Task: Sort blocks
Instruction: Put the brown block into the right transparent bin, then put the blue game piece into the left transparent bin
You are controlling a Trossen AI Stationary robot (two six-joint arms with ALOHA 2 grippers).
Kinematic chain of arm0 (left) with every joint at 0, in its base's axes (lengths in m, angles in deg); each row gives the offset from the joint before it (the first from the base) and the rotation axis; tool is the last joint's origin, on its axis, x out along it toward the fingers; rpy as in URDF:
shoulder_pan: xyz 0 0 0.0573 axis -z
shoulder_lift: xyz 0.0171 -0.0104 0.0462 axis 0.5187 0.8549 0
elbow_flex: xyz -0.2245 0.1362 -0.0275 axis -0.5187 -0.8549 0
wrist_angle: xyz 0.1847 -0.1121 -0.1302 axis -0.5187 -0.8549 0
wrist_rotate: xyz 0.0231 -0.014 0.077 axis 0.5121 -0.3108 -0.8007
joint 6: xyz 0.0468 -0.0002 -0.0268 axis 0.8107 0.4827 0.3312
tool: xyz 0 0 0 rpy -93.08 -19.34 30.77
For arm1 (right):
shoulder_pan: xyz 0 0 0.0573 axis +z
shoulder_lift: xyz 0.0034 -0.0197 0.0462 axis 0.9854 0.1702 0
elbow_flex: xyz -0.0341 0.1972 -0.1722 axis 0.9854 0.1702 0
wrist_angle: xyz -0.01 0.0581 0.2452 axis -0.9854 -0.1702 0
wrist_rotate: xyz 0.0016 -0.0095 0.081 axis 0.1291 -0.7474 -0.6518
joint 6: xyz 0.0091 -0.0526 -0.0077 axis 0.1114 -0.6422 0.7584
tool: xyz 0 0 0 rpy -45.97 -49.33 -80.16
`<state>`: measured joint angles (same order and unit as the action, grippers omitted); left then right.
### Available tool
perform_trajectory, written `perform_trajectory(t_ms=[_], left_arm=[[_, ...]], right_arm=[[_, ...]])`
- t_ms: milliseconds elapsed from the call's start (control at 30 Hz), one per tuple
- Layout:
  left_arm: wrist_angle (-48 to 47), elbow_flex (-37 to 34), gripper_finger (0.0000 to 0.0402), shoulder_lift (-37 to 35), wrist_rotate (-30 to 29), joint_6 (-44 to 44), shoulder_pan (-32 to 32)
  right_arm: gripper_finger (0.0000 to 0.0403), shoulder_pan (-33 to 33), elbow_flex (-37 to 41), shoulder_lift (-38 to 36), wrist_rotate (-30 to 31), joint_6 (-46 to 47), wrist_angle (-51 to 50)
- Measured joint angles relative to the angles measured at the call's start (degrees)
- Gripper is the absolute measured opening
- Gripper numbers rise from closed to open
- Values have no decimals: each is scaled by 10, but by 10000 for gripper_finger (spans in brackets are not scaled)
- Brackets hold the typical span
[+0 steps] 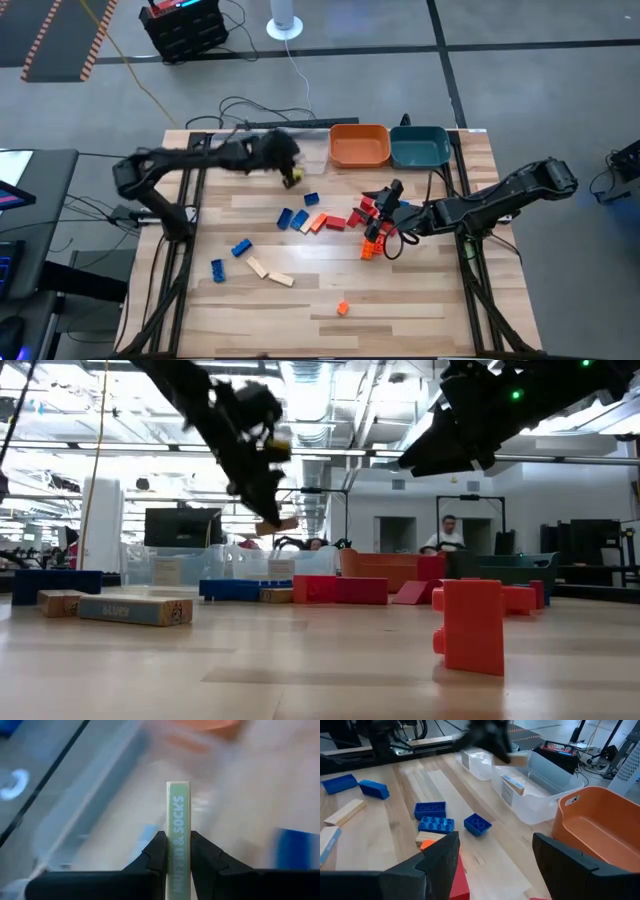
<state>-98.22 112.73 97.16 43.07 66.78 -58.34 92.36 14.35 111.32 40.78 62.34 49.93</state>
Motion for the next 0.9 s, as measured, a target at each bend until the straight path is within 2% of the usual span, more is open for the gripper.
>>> perform_trajectory(t_ms=[167,300,400,467,567,667,767,900], left_arm=[[-20,54,56,68,14,15,-65],[-64,92,120,95,36,23,-75],[-95,104,171,94,43,28,-68],[-121,108,191,81,48,40,-57],[-153,109,199,43,56,62,-10],[-187,102,195,7,41,69,69],[-219,90,190,-6,19,-12,150],[-234,39,187,-22,14,-114,262]], right_arm=[[282,2,0,0,0,0,-1],[282,6,0,0,-1,0,-4],[282,7,0,0,-1,1,-9],[282,7,0,0,-1,2,-15],[282,10,0,0,-1,2,-25],[282,14,0,0,-1,3,-24],[282,18,0,0,-2,4,-24],[282,25,0,0,-2,12,-24]])
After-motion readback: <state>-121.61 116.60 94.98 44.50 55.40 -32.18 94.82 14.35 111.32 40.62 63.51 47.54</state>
